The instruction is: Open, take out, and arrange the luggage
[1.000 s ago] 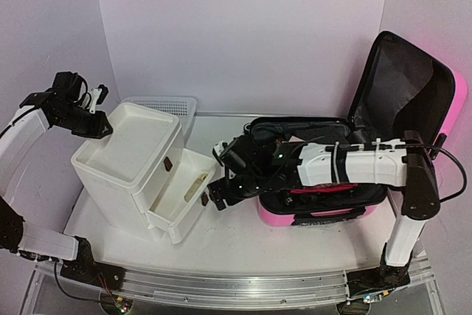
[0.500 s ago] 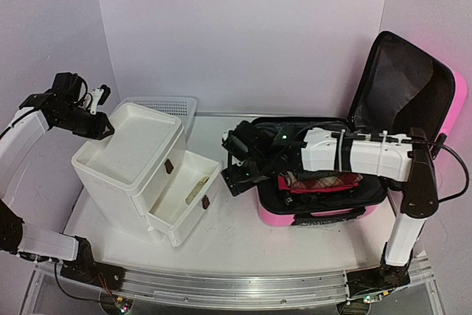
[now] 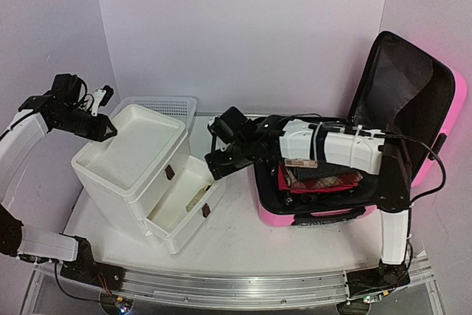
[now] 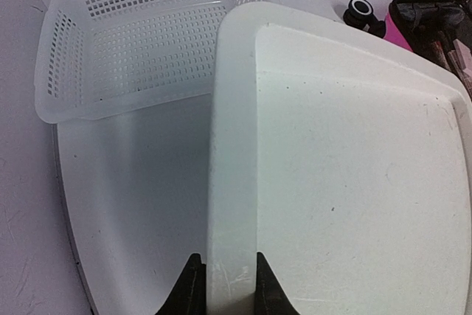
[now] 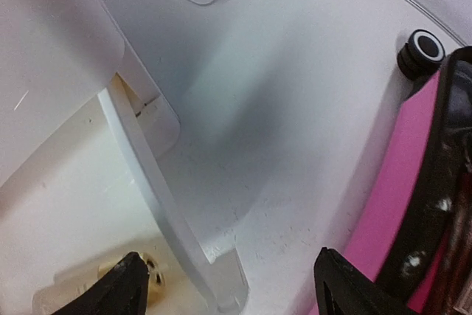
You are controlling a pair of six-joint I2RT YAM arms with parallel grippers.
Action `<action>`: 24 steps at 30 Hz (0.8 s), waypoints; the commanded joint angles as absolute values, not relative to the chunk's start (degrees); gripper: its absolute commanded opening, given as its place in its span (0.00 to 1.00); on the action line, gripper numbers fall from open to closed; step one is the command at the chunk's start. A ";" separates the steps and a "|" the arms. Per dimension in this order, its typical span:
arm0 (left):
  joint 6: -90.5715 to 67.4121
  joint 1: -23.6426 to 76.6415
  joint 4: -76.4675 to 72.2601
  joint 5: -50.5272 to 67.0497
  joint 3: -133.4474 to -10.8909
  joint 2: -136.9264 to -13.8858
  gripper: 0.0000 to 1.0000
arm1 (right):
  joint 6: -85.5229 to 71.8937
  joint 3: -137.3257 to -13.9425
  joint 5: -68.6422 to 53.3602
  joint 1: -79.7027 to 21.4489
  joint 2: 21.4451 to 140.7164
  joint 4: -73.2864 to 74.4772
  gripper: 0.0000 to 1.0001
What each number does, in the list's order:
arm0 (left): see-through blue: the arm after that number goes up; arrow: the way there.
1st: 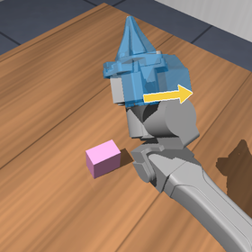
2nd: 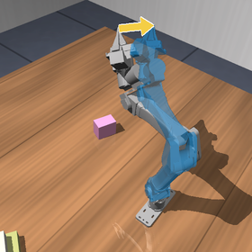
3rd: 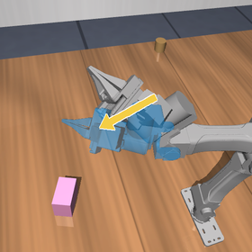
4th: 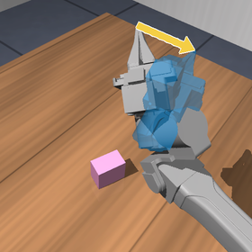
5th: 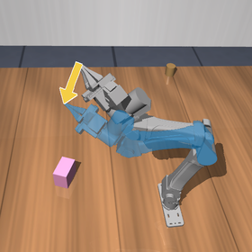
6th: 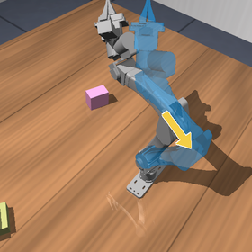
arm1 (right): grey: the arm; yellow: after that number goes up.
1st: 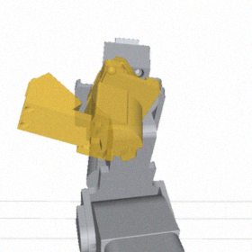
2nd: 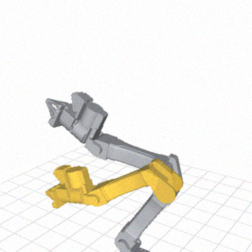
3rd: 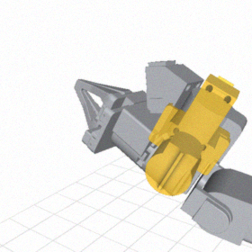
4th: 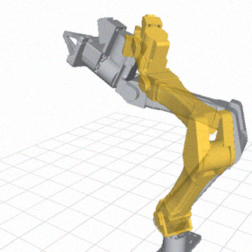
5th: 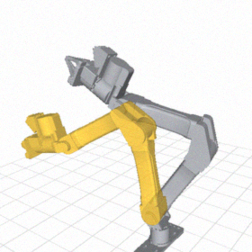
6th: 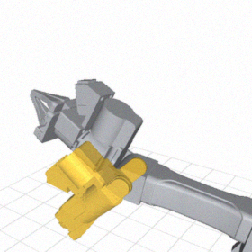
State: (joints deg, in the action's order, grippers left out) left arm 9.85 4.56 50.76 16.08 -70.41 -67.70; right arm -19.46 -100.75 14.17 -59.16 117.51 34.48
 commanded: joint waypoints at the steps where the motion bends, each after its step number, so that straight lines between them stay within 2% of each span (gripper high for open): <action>1: 4.39 5.43 57.99 22.65 -64.89 -68.89 0.00 | -18.22 -97.60 14.59 -59.30 107.18 41.54 0.80; 8: 4.94 5.36 57.50 21.07 -65.37 -68.58 0.00 | -17.92 -89.41 13.96 -60.67 103.98 42.63 0.80; 14: 5.71 5.43 57.33 22.72 -64.79 -68.30 0.00 | -18.44 -90.17 16.25 -60.71 106.40 42.44 0.80; 17: 6.08 5.41 56.98 24.40 -64.21 -67.88 0.00 | -17.53 -91.60 15.92 -60.63 109.93 37.88 0.80; 21: 6.26 5.45 55.99 27.80 -63.16 -68.43 0.00 | -15.82 -103.90 14.67 -59.74 120.02 31.33 0.82; 24: 6.77 5.45 55.78 27.99 -62.42 -67.83 0.00 | -15.64 -105.53 14.62 -59.74 120.04 23.73 0.82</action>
